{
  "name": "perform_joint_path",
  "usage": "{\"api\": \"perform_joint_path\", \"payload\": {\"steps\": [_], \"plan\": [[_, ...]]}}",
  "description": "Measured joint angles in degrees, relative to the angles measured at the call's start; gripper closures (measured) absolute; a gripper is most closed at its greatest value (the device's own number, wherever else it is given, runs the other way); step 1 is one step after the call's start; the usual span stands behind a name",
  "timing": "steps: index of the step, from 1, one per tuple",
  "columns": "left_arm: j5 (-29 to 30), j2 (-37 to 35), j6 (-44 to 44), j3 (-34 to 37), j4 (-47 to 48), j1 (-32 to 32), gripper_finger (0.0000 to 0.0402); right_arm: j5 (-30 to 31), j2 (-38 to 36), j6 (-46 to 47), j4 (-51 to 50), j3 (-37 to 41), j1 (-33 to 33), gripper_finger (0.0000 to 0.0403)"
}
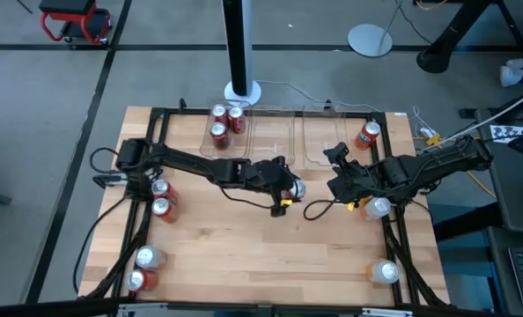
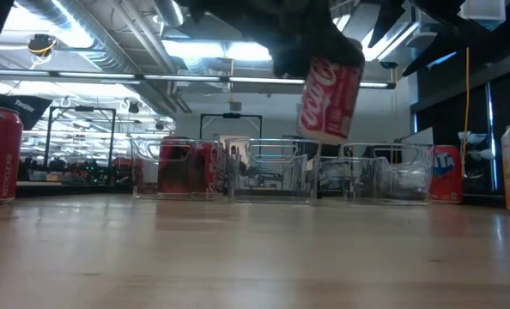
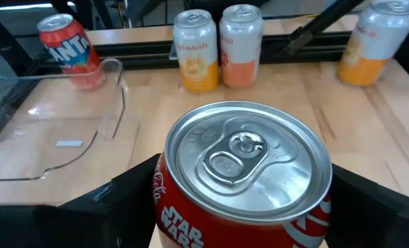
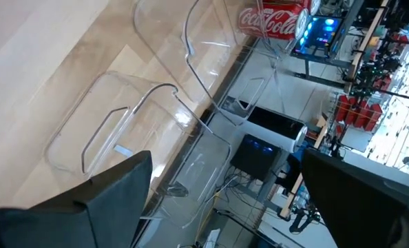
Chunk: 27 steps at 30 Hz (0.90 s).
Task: Sort soda cans
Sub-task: Put the center red soda can into the left transparent bin
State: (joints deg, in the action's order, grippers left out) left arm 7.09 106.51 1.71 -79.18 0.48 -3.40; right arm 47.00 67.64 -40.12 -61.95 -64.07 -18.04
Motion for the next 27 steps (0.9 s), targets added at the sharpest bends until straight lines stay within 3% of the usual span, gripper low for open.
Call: {"api": "perform_joint_path", "payload": {"steps": [5, 15, 22, 27], "plan": [[2.2, -3.7, 0.4, 0.0, 5.7, 0.0, 0.0099, 0.0, 0.0, 0.0, 0.0, 0.0, 0.0, 0.0033], [25.5, -10.8, 1.8, 0.0, 21.5, 1.2, 0.0099, 0.0, 0.0, 0.4, -0.3, 0.0, 0.0, 0.0033], [37.2, -13.5, -1.7, 0.0, 31.4, 6.9, 0.0098, 0.0, 0.0, 0.8, -0.6, 0.0, 0.0, 0.0033], [38.1, -13.5, -4.1, 1.8, 32.6, 11.8, 0.0099, 0.0, 0.0, 0.9, -0.7, 0.0, 0.0, 0.0033]]}}
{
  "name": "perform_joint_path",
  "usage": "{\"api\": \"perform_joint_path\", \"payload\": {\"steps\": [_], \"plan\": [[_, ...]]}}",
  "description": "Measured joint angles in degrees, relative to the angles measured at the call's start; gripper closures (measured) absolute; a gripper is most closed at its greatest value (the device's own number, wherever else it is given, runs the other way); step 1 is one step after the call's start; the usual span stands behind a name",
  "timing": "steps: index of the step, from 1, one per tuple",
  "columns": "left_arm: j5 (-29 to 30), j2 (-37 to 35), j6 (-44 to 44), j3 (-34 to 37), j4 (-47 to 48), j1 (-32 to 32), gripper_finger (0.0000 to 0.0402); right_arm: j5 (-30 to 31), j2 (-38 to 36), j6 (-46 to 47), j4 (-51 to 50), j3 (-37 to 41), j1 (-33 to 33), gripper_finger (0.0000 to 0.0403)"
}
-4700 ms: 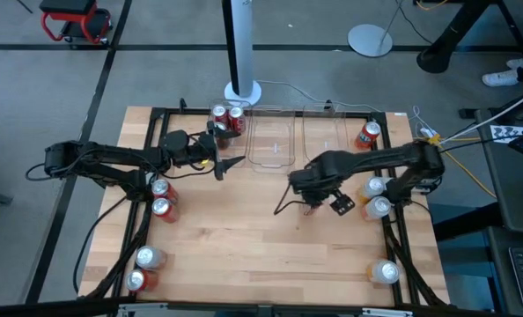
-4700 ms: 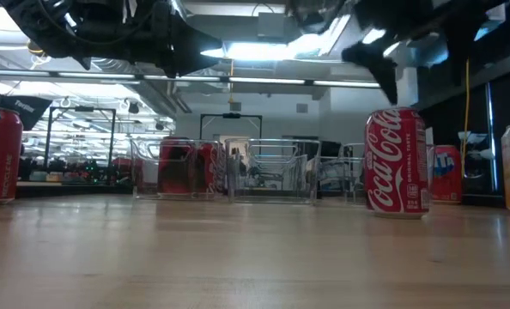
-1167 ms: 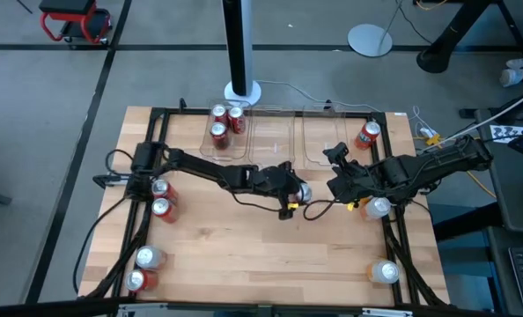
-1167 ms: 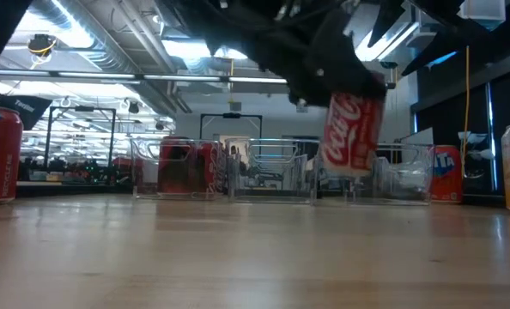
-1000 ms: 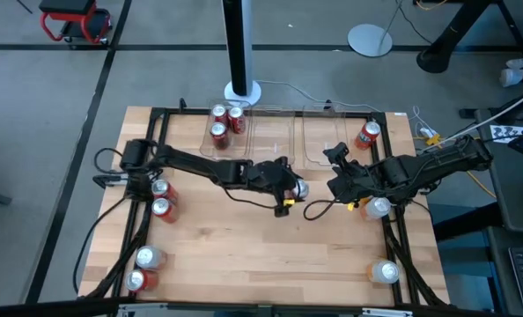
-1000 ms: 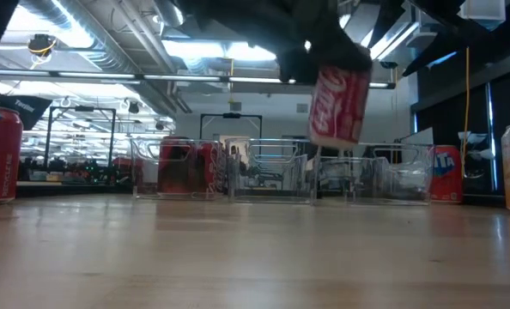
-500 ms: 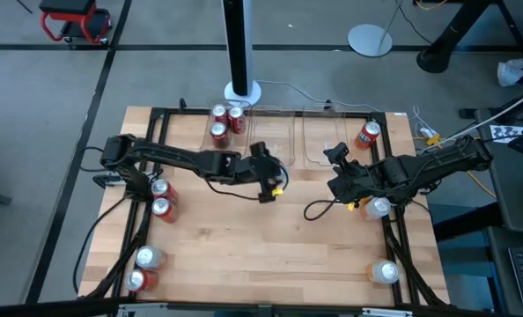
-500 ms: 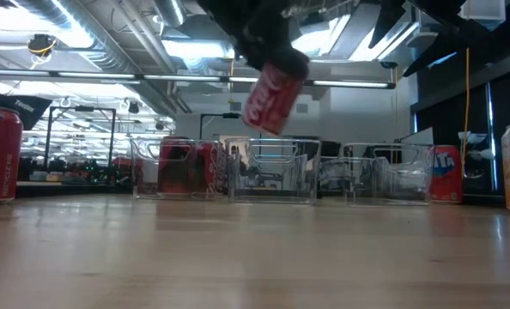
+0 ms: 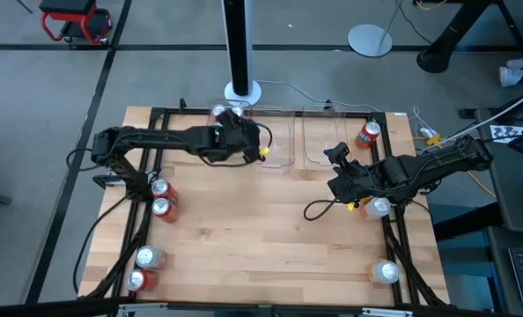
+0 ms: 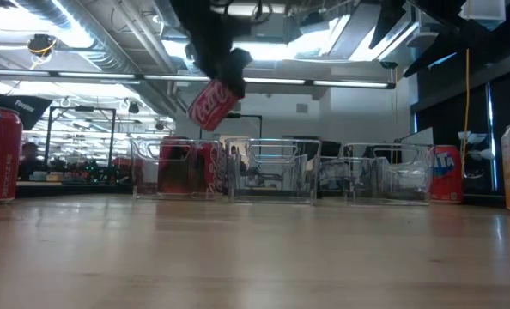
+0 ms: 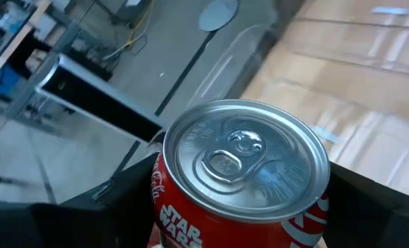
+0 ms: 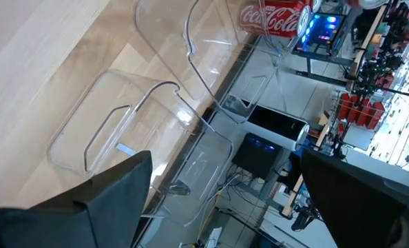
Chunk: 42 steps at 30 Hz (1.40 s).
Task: Sort soda cans
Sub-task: Put the center red soda can into the left transparent bin
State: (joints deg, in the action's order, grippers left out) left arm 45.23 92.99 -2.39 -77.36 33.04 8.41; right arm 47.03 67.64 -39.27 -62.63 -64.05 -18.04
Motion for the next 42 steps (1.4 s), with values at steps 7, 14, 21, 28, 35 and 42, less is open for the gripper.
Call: {"api": "perform_joint_path", "payload": {"steps": [7, 14, 21, 28, 35, 42], "plan": [[-1.8, 0.0, -0.8, 6.2, -9.5, 4.6, 0.0099, 0.5, 0.0, 0.0, -0.3, 0.0, 0.0, 0.0033], [-4.9, -0.1, -2.3, 10.5, -17.0, 5.9, 0.0099, 0.5, 0.0, 0.1, -0.5, 0.0, 0.0, 0.0033], [-5.3, -0.1, -5.1, 15.1, -22.7, 7.3, 0.0098, 0.5, 0.0, 0.3, -0.4, 0.0, 0.0, 0.0033], [-5.2, -0.1, -7.3, 21.8, -33.1, 9.3, 0.0097, 1.5, 0.0, 0.4, -0.4, 0.0, 0.0, 0.0033], [-6.3, -0.1, -9.8, 27.3, -40.8, 10.0, 0.0097, 2.4, 0.0, 0.4, -0.4, 0.0, 0.0, 0.0033], [-7.3, -0.2, -11.0, 31.6, -46.6, 10.8, 0.0096, 2.5, 0.0, 0.4, -0.4, 0.0, 0.0, 0.0033]]}}
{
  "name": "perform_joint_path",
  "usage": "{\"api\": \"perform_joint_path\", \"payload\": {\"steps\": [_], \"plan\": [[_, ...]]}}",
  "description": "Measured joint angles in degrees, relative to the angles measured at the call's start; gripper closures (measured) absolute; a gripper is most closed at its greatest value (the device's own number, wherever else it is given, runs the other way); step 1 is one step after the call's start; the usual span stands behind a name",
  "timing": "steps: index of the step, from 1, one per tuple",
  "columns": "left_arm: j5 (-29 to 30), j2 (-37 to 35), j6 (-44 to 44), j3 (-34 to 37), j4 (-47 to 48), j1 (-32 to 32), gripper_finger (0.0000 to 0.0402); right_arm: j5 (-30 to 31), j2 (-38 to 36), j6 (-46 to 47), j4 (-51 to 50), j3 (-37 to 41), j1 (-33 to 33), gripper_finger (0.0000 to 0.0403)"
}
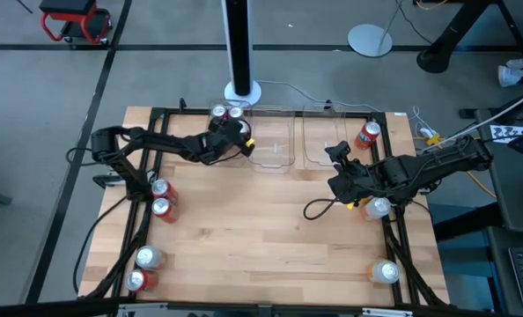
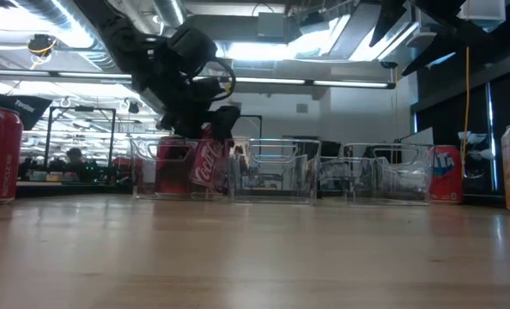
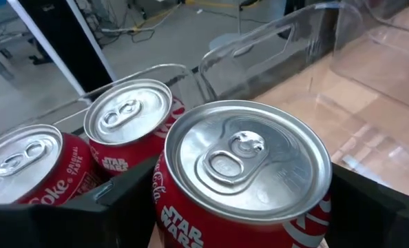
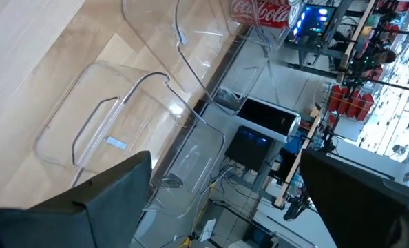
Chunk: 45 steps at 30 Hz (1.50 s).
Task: Sort soda cans
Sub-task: Put the center red soda can into the left transparent bin
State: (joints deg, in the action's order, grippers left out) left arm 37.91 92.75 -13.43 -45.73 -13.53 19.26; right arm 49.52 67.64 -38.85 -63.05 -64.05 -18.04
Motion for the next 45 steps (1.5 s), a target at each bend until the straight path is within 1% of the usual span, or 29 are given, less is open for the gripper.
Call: {"api": "perform_joint_path", "payload": {"steps": [6, 15, 36, 40, 45], "plan": [[0.4, -0.1, 0.4, 1.4, -2.0, 0.2, 0.0094, 0.1, 0.0, 0.0, 0.0, 0.0, 0.0, 0.0033], [0.1, 0.0, 0.8, 1.4, -2.7, 0.3, 0.0073, 0.2, 0.0, 0.0, 0.0, 0.0, 0.0, 0.0033], [0.1, 0.1, 1.9, 1.5, -2.6, 0.4, 0.0071, -0.1, 2.0, 0.0, -0.1, 0.1, 0.0, 0.0033], [0.0, 0.1, 3.6, 1.5, -2.9, 0.4, 0.0071, 0.0, 2.0, 0.0, -0.1, 0.1, 0.0, 0.0033], [-0.5, -2.7, 5.4, 1.7, -2.7, 0.4, 0.0074, 0.0, 2.0, 0.0, -0.1, 0.1, 0.0, 0.0033]]}}
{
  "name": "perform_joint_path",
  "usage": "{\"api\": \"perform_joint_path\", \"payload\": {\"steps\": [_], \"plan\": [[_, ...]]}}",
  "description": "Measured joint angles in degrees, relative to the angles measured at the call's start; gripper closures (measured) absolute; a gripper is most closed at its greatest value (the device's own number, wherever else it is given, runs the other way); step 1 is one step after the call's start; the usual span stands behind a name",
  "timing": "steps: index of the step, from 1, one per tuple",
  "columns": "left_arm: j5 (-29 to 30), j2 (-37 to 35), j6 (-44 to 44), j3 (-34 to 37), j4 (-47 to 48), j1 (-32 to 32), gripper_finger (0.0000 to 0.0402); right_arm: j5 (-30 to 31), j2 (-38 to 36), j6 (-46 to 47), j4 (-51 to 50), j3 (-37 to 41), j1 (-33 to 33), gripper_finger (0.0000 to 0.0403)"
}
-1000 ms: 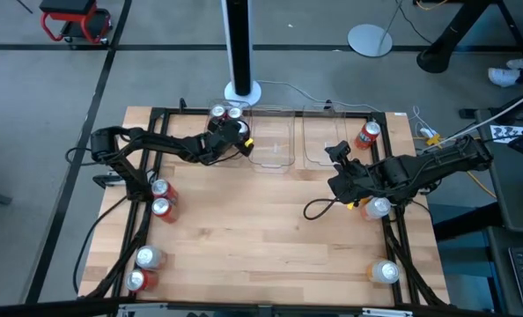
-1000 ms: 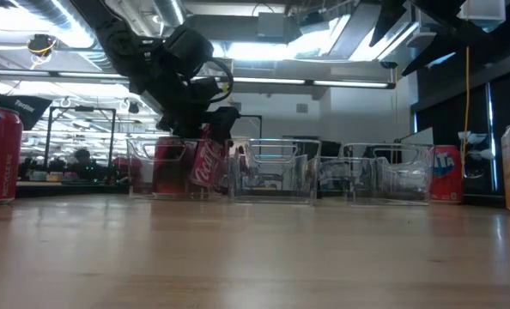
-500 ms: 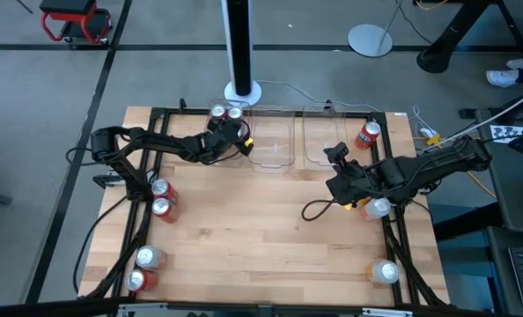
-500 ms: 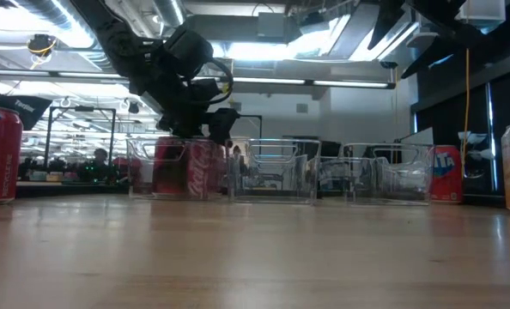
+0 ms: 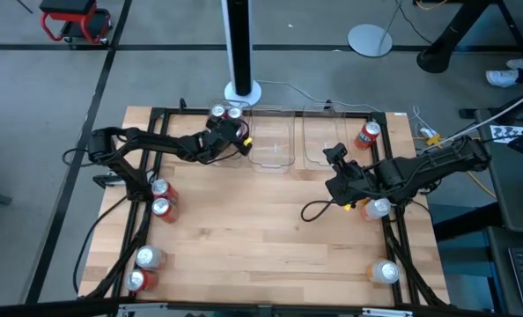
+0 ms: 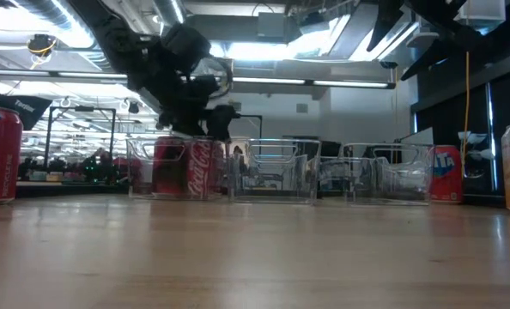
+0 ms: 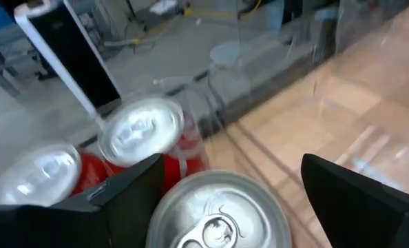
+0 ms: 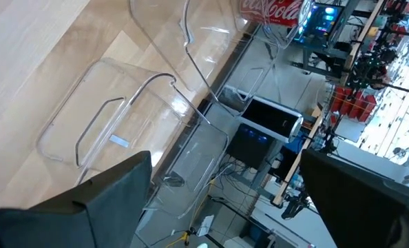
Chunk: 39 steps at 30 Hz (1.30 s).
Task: Sort soda cans
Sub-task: Put the center red soda can into the left transparent bin, then put the top left middle orange soda can into the middle transparent bin
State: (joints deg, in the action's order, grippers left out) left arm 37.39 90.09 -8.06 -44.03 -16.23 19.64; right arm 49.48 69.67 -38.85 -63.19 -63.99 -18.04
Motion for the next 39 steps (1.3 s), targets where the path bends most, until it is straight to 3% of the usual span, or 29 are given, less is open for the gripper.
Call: {"api": "perform_joint_path", "payload": {"steps": [9, 16, 21, 27, 33, 39], "plan": [[0.0, -11.0, 6.4, -0.1, 0.5, -1.9, 0.0075, 0.0, 0.0, 0.0, -0.1, 0.0, 0.0, 0.0033], [-14.4, -21.2, 9.5, -0.3, 6.7, -9.8, 0.0075, -0.2, 0.0, 0.0, 0.0, 0.0, 0.0, 0.0033], [-16.8, -26.4, 6.1, -3.6, 18.3, -16.8, 0.0075, -0.6, 0.0, 0.0, 0.1, 0.0, 0.0, 0.0033], [-16.5, -26.9, 3.3, -13.4, 31.7, -23.3, 0.0075, -0.6, 0.0, 0.0, 0.1, 0.0, 0.0, 0.0033], [-12.3, -26.8, -3.5, -23.8, 48.8, -24.6, 0.0075, -0.6, 0.0, 0.2, 0.1, 0.0, 0.0, 0.0033], [-12.0, -26.8, -11.8, -30.3, 62.5, -24.6, 0.0075, -1.3, 0.0, 0.2, 0.1, -0.1, 0.0, 0.0033]]}}
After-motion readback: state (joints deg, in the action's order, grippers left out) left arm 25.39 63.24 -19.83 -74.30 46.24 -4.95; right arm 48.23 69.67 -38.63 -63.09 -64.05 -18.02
